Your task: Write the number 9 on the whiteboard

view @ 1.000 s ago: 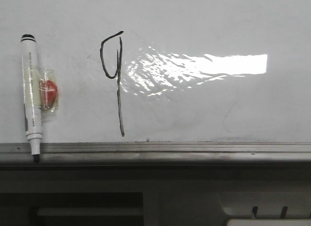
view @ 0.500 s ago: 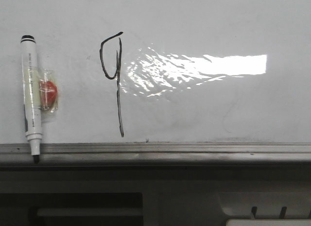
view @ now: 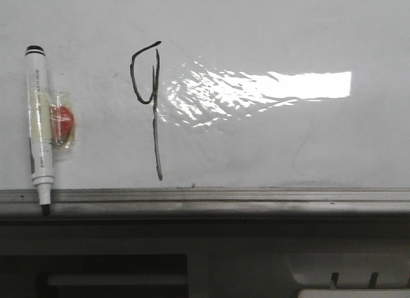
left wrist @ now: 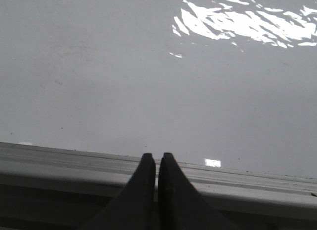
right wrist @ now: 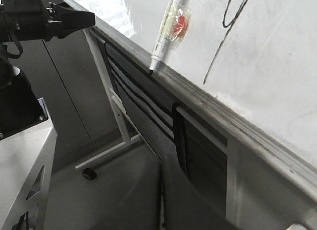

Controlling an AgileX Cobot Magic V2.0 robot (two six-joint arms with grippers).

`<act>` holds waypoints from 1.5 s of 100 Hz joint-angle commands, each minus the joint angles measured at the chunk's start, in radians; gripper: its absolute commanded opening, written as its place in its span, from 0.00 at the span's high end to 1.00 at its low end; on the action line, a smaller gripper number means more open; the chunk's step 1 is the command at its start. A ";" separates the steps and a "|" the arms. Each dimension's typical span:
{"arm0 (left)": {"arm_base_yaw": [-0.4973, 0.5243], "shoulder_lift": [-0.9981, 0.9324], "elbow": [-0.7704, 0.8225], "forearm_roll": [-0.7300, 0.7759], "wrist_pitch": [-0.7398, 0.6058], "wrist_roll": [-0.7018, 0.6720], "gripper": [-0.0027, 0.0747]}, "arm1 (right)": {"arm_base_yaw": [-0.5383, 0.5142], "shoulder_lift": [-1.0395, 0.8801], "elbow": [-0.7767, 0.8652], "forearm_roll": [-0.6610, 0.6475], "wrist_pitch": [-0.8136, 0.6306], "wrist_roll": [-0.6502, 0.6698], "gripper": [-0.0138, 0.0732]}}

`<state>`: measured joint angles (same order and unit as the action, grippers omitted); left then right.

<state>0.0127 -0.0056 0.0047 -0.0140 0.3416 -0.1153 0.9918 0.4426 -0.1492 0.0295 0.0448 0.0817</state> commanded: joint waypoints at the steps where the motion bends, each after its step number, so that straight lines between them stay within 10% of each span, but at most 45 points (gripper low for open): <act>1: 0.002 -0.027 0.042 0.002 -0.040 -0.003 0.99 | -0.002 0.001 -0.026 -0.001 -0.068 -0.012 0.92; 56: 0.002 -0.027 0.042 0.002 -0.040 -0.003 0.99 | -0.033 -0.019 -0.025 -0.001 -0.068 -0.012 0.92; 114: 0.002 -0.027 0.042 0.002 -0.042 -0.003 0.99 | -0.598 -0.041 0.185 -0.008 -0.523 -0.012 0.92; 150: 0.002 -0.027 0.042 0.002 -0.042 -0.003 0.99 | -0.744 -0.213 0.185 -0.057 -0.130 -0.012 0.92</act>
<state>0.0127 -0.0056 0.0047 -0.0140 0.3437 -0.1153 0.2837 0.2809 0.0117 -0.0107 -0.1539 0.0817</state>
